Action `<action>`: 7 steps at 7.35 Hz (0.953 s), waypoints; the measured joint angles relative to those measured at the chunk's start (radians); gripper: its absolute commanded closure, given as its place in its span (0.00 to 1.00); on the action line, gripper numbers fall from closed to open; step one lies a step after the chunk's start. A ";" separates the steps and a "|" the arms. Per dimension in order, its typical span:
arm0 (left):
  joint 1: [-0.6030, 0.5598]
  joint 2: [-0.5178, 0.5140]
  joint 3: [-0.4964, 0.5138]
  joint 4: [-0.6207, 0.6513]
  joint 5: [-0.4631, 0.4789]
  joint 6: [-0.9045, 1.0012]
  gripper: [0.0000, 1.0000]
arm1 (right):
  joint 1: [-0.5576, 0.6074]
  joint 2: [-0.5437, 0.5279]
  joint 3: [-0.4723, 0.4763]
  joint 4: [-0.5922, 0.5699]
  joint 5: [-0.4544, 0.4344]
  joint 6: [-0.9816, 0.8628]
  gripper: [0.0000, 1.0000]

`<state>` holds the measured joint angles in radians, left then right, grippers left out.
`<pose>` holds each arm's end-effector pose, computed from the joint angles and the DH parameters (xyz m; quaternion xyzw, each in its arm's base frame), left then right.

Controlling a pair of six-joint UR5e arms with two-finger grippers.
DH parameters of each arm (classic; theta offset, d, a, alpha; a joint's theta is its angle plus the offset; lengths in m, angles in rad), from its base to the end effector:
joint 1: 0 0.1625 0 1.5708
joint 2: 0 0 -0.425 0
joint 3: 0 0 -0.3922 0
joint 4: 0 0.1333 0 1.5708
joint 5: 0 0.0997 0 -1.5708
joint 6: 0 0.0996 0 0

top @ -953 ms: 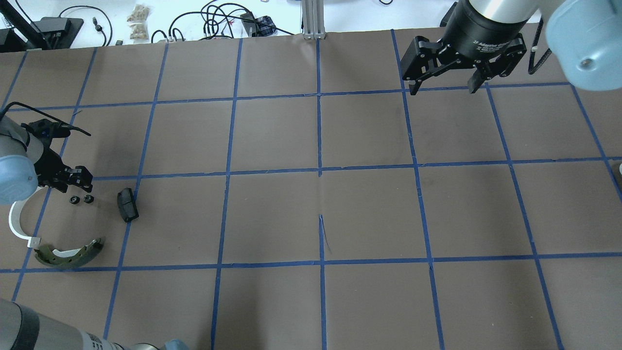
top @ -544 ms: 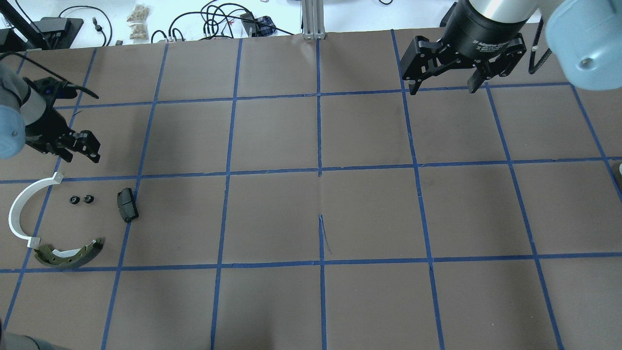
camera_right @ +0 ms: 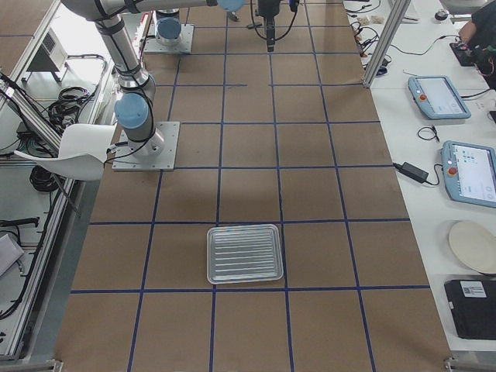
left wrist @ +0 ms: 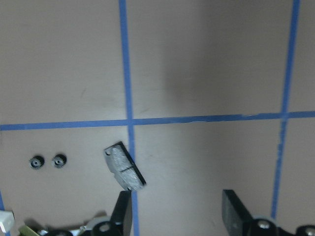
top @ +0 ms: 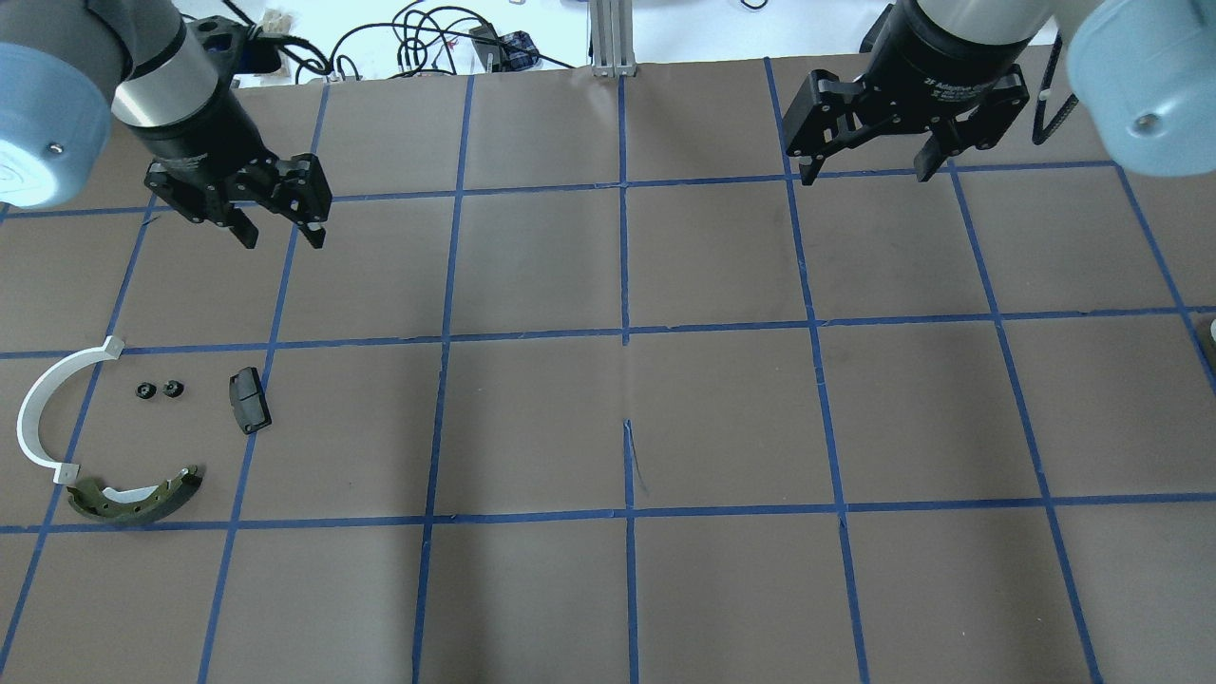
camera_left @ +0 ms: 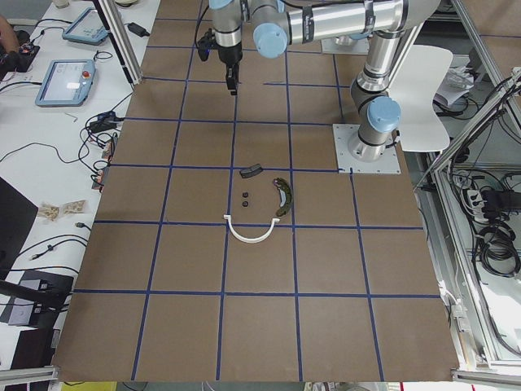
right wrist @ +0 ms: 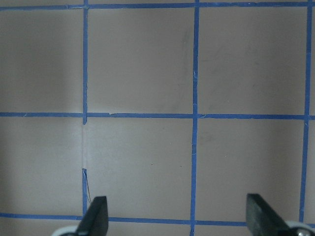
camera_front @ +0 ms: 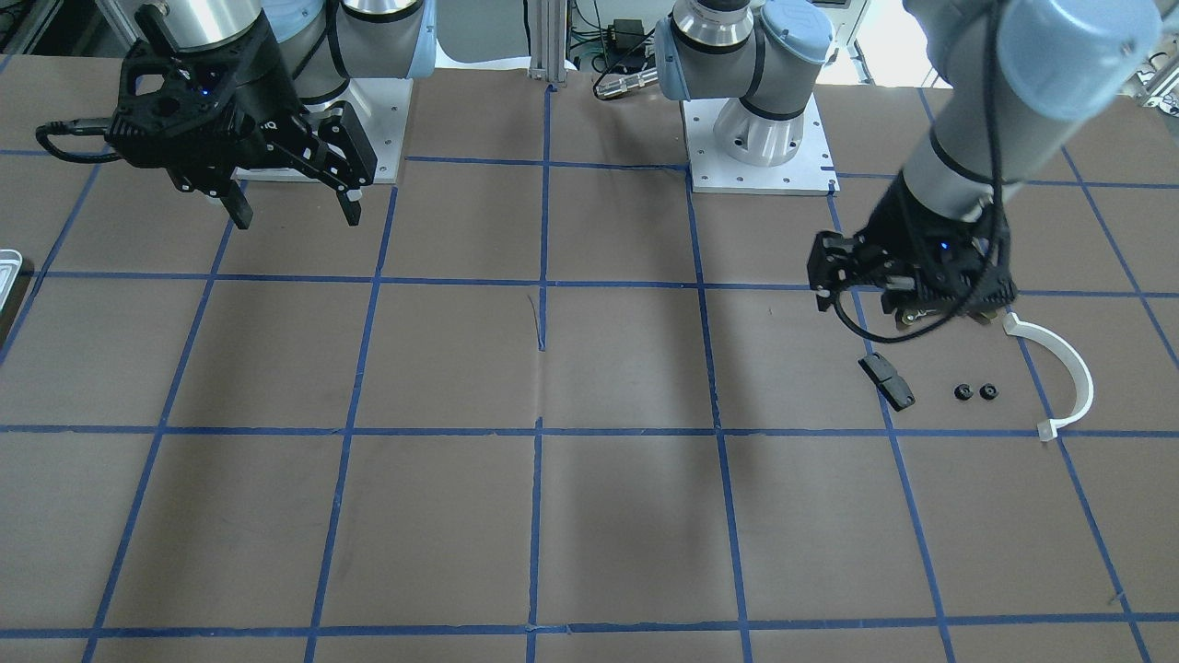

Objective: Place bearing gear from tray to pile

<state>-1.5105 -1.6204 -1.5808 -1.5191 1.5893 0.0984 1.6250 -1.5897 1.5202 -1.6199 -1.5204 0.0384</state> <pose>-0.1004 -0.5185 0.4632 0.0191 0.9998 0.0047 0.0089 0.1649 -0.4858 0.5277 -0.0094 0.9979 -0.0580 0.0279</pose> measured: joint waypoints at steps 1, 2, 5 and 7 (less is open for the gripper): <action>-0.084 0.044 -0.003 -0.004 -0.005 -0.078 0.31 | 0.000 -0.001 0.000 0.000 0.000 0.000 0.00; -0.135 0.071 -0.016 -0.002 -0.006 -0.123 0.31 | 0.000 -0.001 0.000 0.000 -0.001 0.000 0.00; -0.107 0.103 -0.052 0.048 -0.021 -0.119 0.06 | 0.000 -0.001 0.000 0.000 -0.001 0.000 0.00; -0.087 0.107 -0.024 0.024 -0.036 -0.133 0.00 | 0.000 0.001 0.000 0.000 0.000 0.000 0.00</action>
<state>-1.5978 -1.5138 -1.6047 -1.4951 1.5534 -0.0350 1.6251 -1.5890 1.5202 -1.6199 -1.5206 0.0383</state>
